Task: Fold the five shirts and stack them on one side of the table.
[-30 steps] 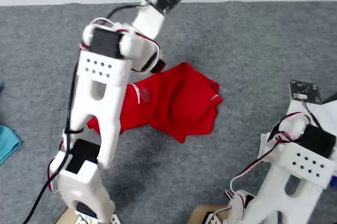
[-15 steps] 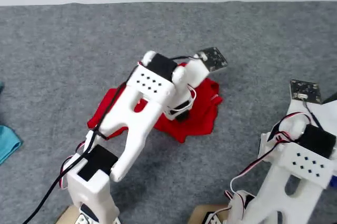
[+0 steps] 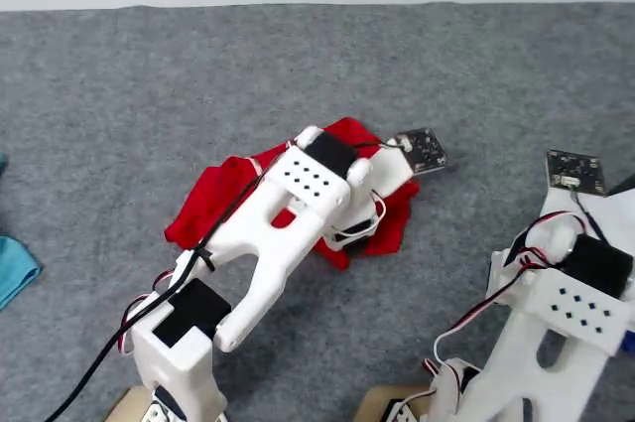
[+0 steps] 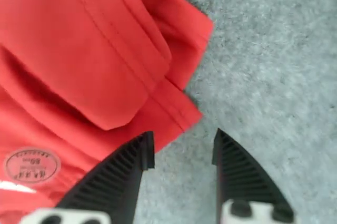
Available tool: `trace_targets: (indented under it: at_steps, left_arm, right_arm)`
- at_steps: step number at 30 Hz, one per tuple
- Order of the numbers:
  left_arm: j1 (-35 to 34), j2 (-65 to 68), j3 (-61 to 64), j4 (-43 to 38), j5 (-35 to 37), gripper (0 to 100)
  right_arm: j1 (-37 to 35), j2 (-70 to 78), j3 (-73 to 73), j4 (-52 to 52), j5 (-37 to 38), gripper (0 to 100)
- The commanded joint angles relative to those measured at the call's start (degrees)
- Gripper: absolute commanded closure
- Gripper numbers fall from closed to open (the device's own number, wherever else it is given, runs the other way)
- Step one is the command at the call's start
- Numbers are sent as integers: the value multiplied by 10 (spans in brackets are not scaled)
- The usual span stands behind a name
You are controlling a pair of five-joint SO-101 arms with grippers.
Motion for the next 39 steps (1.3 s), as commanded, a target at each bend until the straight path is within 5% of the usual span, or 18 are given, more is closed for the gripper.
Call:
trace_targets:
  at_steps: [1, 10, 16, 21, 29, 39]
  left_arm:
    - [2, -25, 29, -48, -5, 815]
    - [-32, 42, 78, -127, -20, 815]
    - [-76, 106, 9, -83, -33, 833]
    - [-84, 102, -56, -60, -33, 1000]
    - [-75, 78, -201, 34, -31, 998]
    - [-65, 77, -284, 43, -1, 942]
  right_arm:
    - [-4, -8, -3, -8, 3, 988]
    - [-4, -8, -3, -8, 3, 988]
    - [-4, -8, -3, -9, 2, 987]
    - [-4, -8, -3, -25, 2, 988]
    - [-4, -8, -2, -29, 2, 988]
    - [-7, -8, -2, -32, 5, 987]
